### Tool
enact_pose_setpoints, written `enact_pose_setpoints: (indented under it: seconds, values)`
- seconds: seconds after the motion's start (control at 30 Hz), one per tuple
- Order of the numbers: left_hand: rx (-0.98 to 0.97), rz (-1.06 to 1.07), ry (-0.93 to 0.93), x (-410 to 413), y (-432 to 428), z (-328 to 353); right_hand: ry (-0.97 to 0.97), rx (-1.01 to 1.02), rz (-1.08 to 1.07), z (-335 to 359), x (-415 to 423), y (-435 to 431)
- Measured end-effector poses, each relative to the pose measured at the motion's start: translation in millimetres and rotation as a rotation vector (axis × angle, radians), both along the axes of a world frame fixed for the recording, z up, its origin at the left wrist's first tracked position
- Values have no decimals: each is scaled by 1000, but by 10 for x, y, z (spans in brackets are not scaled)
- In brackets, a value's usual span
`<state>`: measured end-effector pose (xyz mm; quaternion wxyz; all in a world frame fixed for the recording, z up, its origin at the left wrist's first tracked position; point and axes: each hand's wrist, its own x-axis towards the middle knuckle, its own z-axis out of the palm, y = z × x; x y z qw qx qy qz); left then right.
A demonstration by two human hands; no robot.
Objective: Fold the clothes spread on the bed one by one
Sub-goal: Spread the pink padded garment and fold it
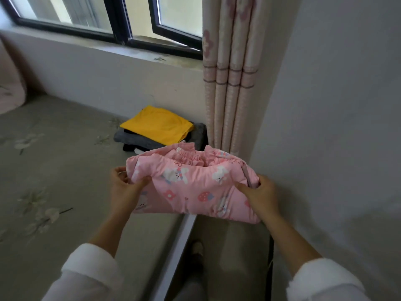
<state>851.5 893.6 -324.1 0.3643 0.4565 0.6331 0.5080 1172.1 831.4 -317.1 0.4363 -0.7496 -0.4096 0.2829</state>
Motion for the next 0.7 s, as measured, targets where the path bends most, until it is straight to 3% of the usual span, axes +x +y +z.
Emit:
enact_pose_setpoints:
  seconds: [0.47, 0.7]
  values:
    - [18, -30, 189, -427, 3046, 426, 185, -70, 230, 107, -168, 2859]
    - [-78, -41, 345, -573, 4313, 569, 320, -78, 179, -101, -621, 3947]
